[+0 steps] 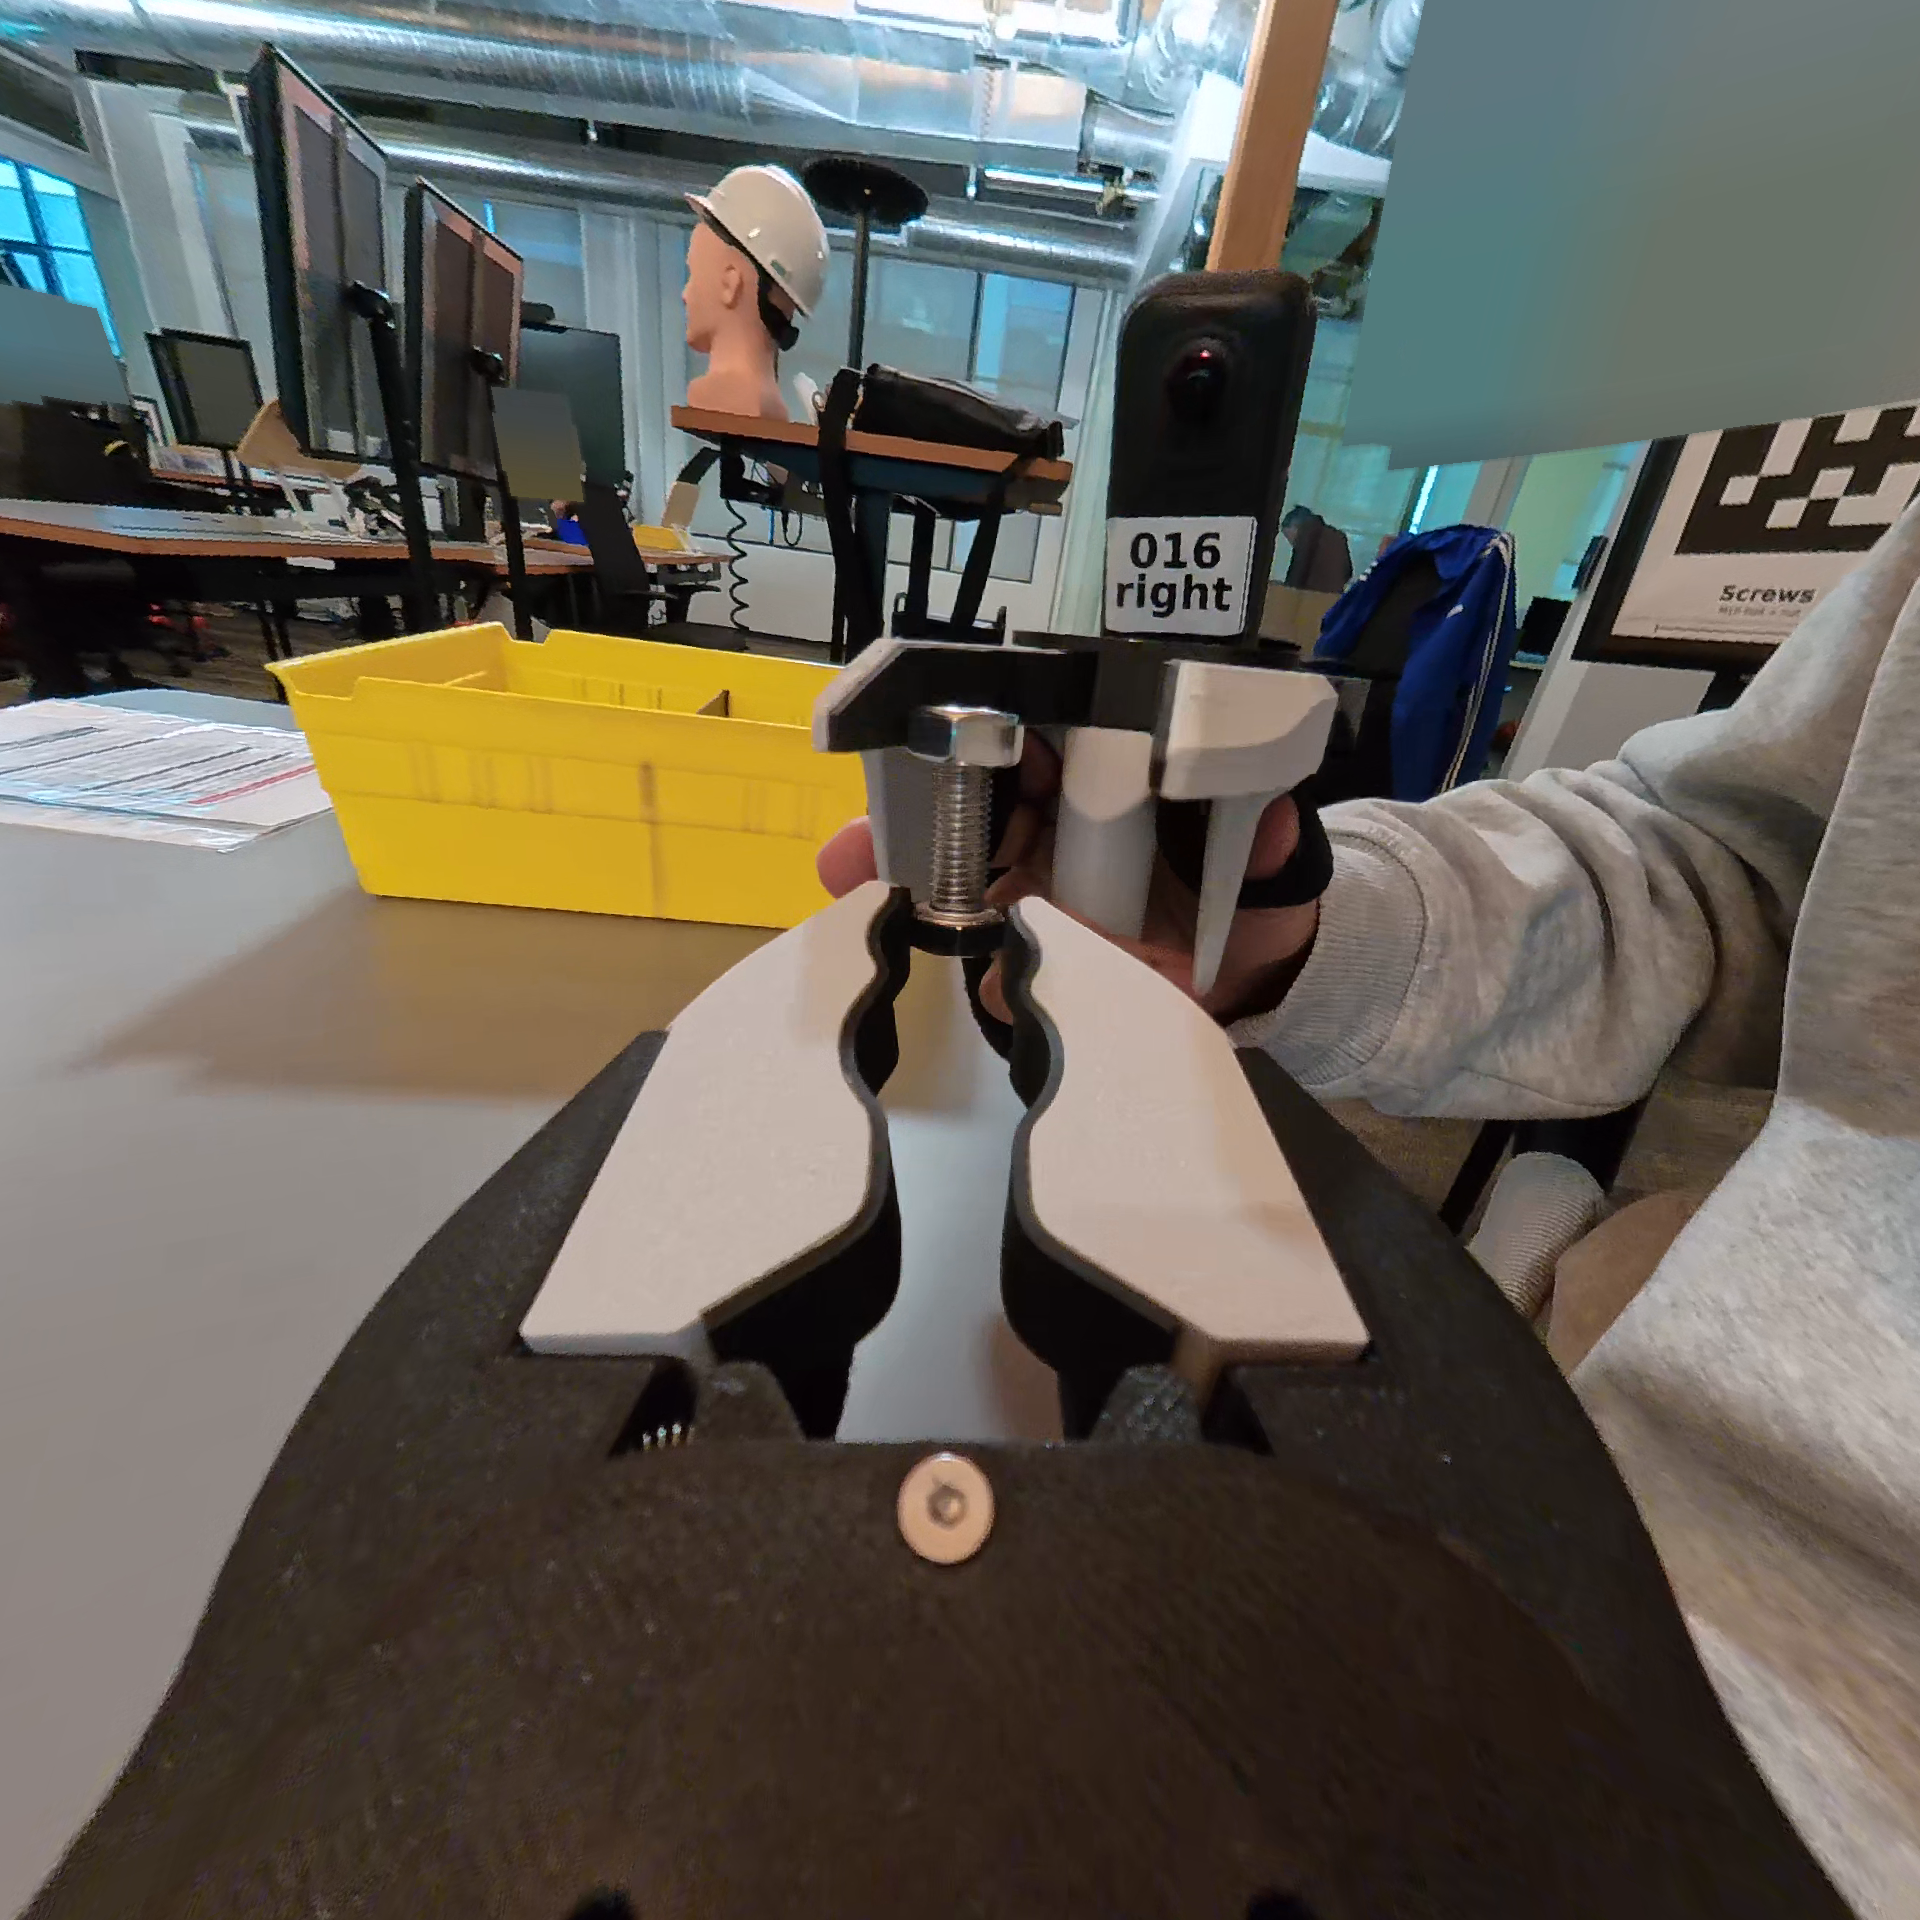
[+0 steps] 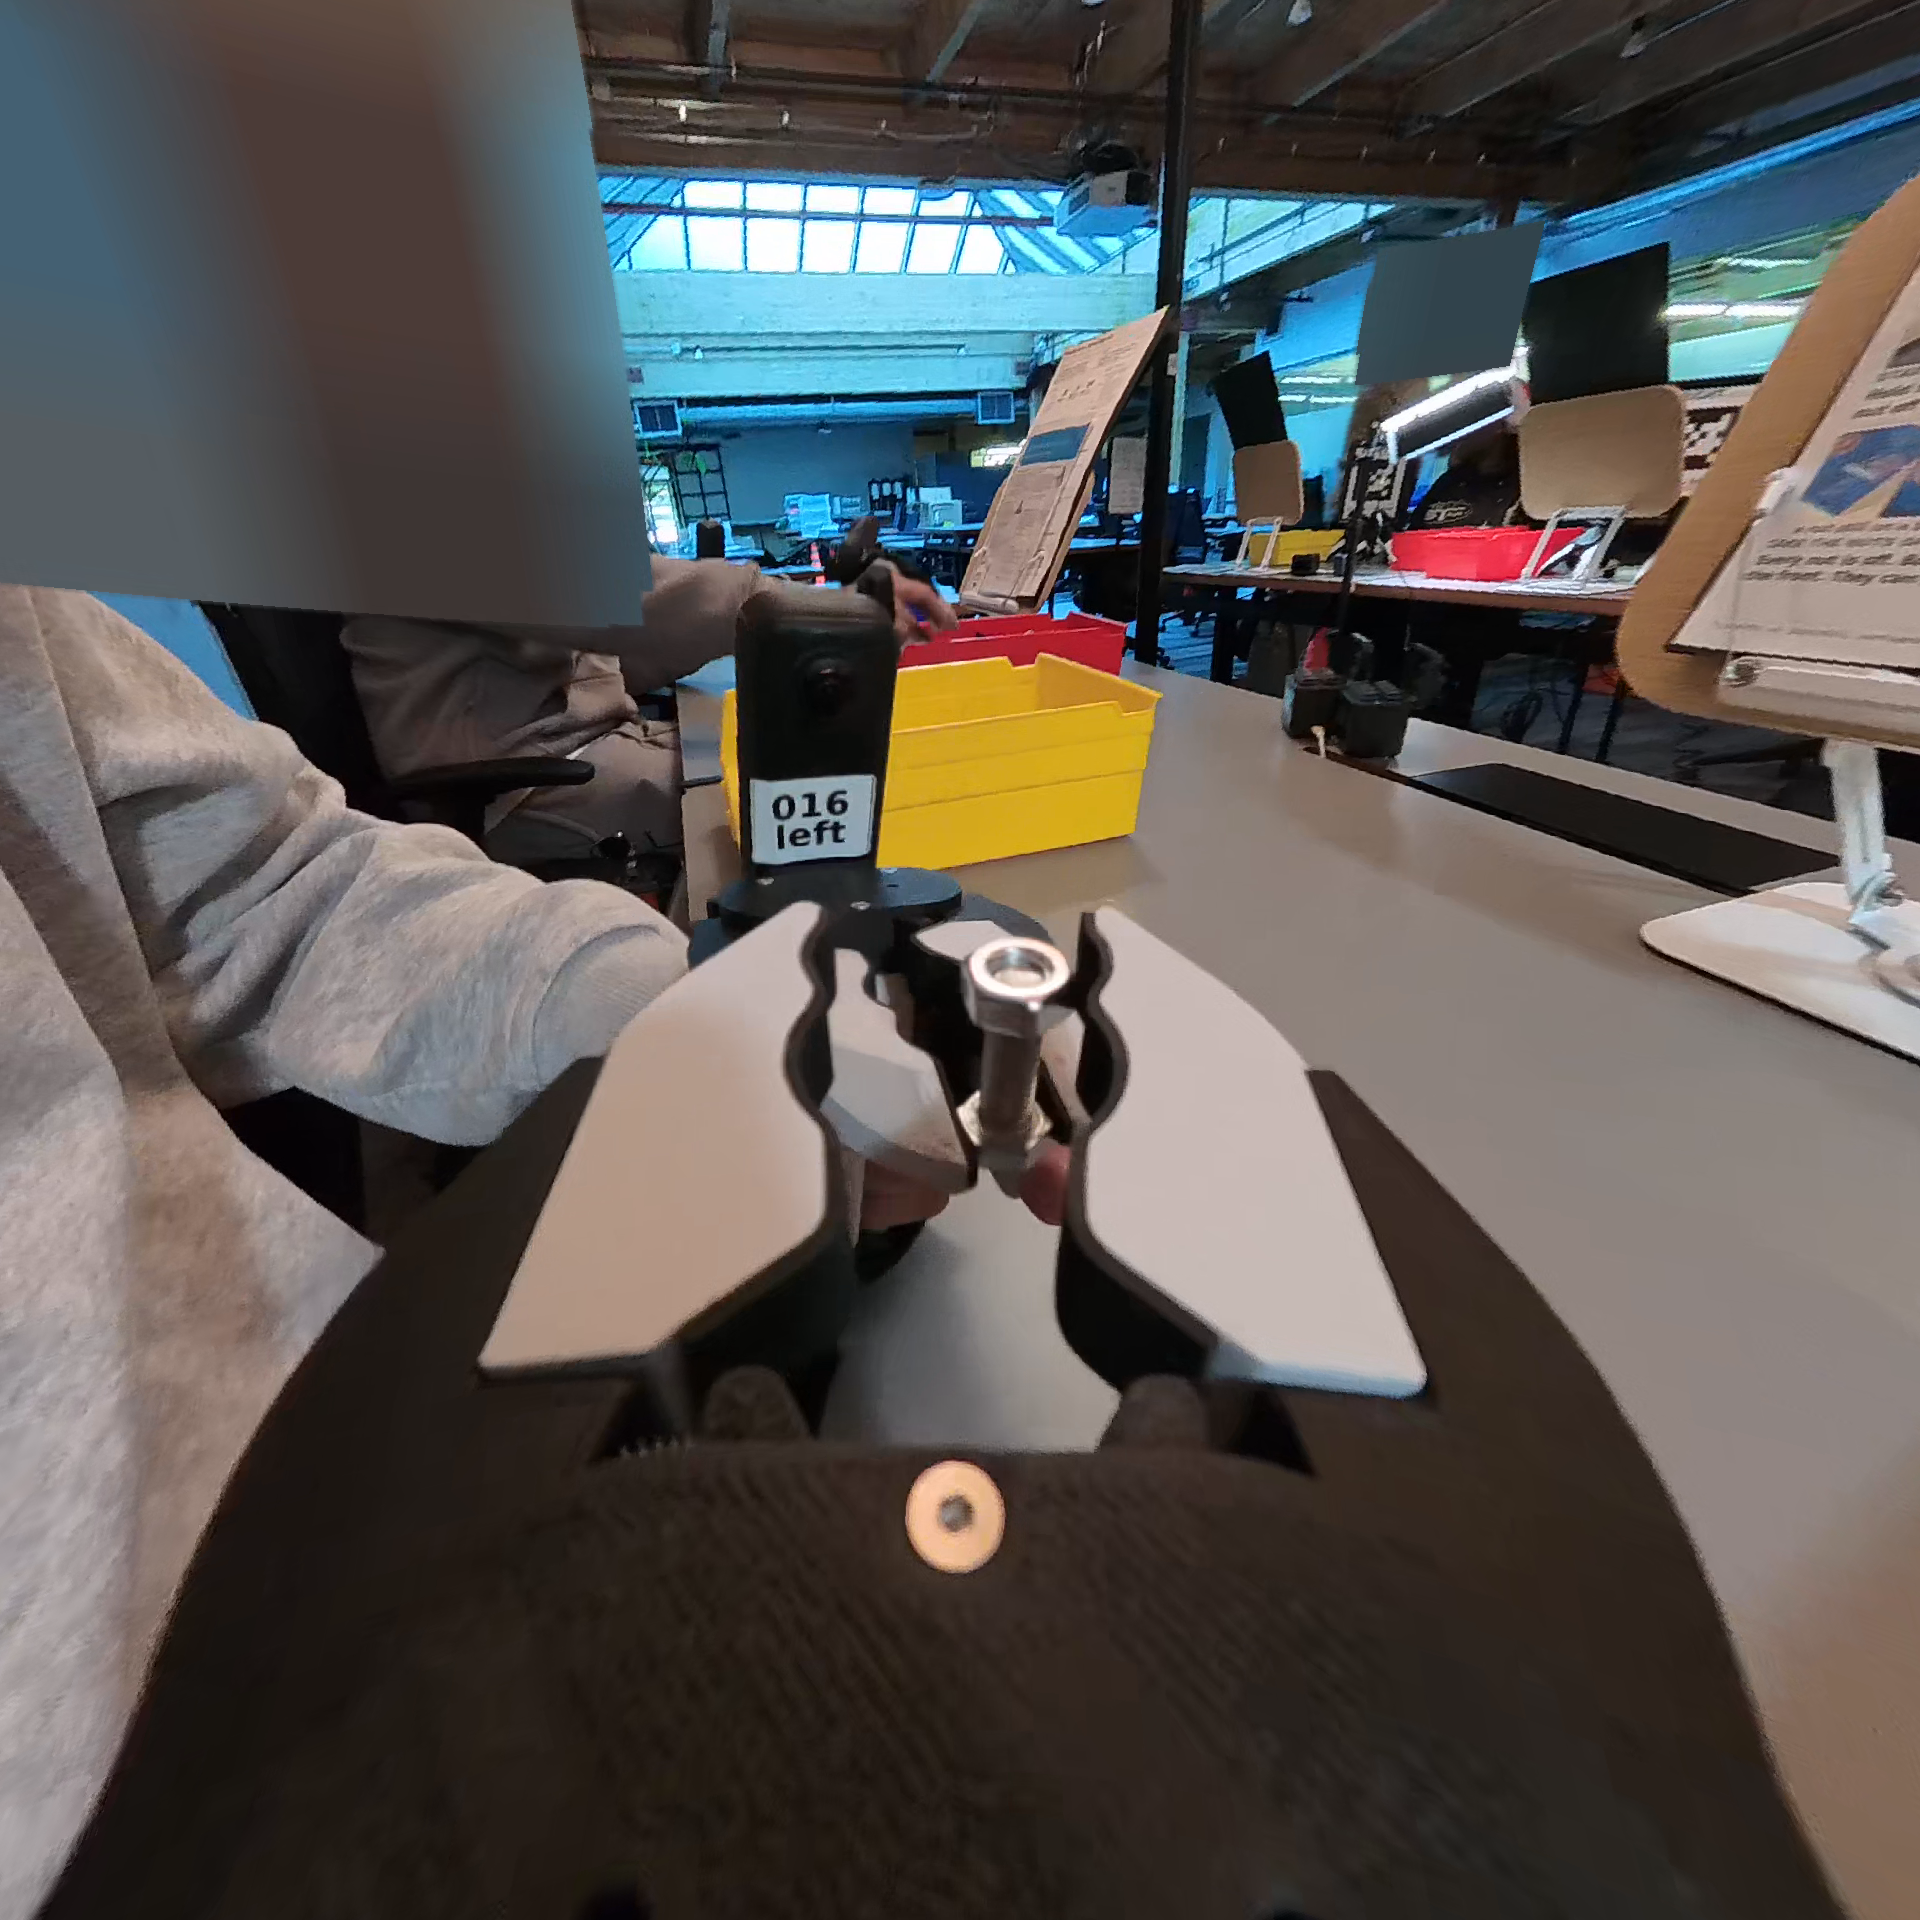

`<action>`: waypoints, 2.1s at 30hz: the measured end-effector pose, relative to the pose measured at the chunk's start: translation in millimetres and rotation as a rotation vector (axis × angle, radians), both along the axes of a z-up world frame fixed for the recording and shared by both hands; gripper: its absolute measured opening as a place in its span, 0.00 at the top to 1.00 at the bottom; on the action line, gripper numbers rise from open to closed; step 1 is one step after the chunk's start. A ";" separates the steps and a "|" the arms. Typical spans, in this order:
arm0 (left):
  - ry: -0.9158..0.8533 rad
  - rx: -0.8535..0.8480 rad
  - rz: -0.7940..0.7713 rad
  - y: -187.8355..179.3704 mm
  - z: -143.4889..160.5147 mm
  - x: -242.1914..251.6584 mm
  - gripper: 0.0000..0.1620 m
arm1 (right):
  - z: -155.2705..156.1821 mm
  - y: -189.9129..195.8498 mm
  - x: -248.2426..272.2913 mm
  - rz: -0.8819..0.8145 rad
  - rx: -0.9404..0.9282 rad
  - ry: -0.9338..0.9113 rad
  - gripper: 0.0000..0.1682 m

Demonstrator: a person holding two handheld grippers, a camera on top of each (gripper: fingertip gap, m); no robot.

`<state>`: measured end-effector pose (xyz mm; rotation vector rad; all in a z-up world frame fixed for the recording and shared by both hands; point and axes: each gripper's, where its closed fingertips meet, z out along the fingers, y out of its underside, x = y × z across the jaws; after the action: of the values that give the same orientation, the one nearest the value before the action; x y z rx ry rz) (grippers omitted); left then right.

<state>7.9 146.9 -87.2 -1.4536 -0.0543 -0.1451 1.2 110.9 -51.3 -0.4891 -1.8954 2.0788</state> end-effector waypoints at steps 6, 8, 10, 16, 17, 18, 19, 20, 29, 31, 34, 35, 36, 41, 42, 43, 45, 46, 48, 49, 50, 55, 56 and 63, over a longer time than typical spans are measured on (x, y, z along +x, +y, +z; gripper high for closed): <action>0.013 -0.015 -0.017 1.6 -2.6 4.3 0.89 | -5.5 -6.6 3.2 0.010 0.055 0.020 0.71; 0.010 -0.011 -0.013 1.0 -2.1 3.1 0.89 | -5.4 -3.6 0.7 -0.004 0.051 0.017 0.74; 0.001 0.002 -0.013 -0.3 0.0 2.1 0.89 | -6.1 2.4 -4.7 -0.036 0.044 0.009 0.79; -0.051 0.057 -0.005 -6.0 8.5 -4.4 0.89 | -2.3 27.2 -15.9 -0.063 -0.026 -0.021 0.83; -0.061 0.064 -0.005 -7.1 9.7 -5.4 0.89 | -1.7 32.3 -18.2 -0.070 -0.042 -0.028 0.86; -0.066 0.070 -0.002 -7.8 10.5 -6.6 0.89 | -1.2 37.6 -21.2 -0.080 -0.059 -0.041 0.87; -0.069 0.071 0.001 -8.0 10.7 -7.3 0.89 | -0.4 42.1 -23.7 -0.088 -0.074 -0.053 0.87; -0.068 0.069 0.003 -8.0 10.3 -7.6 0.89 | 1.4 45.0 -24.5 -0.090 -0.090 -0.059 0.87; -0.044 0.035 0.036 -6.2 5.3 -10.4 0.89 | 2.7 22.6 -9.1 -0.049 -0.025 0.003 0.92; -0.042 0.036 0.038 -6.4 5.6 -10.2 0.89 | 3.5 19.6 -8.6 -0.051 -0.024 0.005 0.89; -0.021 0.016 0.028 -4.4 3.1 -6.8 0.89 | 2.1 14.1 -5.6 -0.016 -0.032 -0.016 0.83; -0.010 0.007 0.024 -3.3 1.7 -4.9 0.89 | 1.3 12.0 -4.5 -0.005 -0.031 -0.020 0.81; 0.000 -0.002 0.018 -2.1 0.4 -2.6 0.89 | 0.7 9.7 -2.8 0.007 -0.028 -0.021 0.80; 0.043 -0.038 -0.012 2.6 -4.8 7.6 0.89 | -4.1 -2.1 3.6 0.034 0.013 -0.012 0.78; 0.049 -0.040 -0.015 3.0 -4.9 8.9 0.89 | -4.7 -3.6 4.1 0.036 0.016 -0.011 0.78; 0.052 -0.041 -0.018 3.0 -5.1 9.7 0.89 | -4.9 -4.1 4.5 0.036 0.017 -0.011 0.79; 0.052 -0.037 -0.020 2.7 -4.7 9.8 0.89 | -4.5 -2.7 3.6 0.031 0.011 -0.015 0.81; 0.049 -0.034 -0.020 2.5 -4.3 9.5 0.89 | -4.3 -1.2 2.8 0.028 0.005 -0.018 0.82; 0.041 -0.025 -0.018 1.7 -3.1 8.4 0.89 | -2.7 3.2 0.8 0.022 -0.015 -0.025 0.85; 0.036 -0.019 -0.016 1.1 -2.1 7.6 0.89 | -1.3 5.8 -0.4 0.017 -0.026 -0.027 0.86; 0.030 -0.011 -0.014 0.3 -0.7 6.6 0.89 | 0.1 9.0 -1.8 0.011 -0.037 -0.030 0.88; -0.023 0.032 0.002 -4.5 5.4 -1.9 0.89 | 5.0 22.4 -7.1 0.000 -0.083 -0.040 0.86; -0.032 0.041 0.006 -5.7 6.7 -3.6 0.89 | 5.5 25.3 -8.7 -0.008 -0.088 -0.041 0.87; -0.051 0.055 0.009 -6.8 8.6 -5.9 0.89 | 9.6 39.7 -15.8 -0.051 -0.122 -0.043 0.91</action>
<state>2.0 140.1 -78.6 -1.3945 -0.0974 -0.1753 -14.6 150.6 -41.7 -0.6082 -1.7667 2.1760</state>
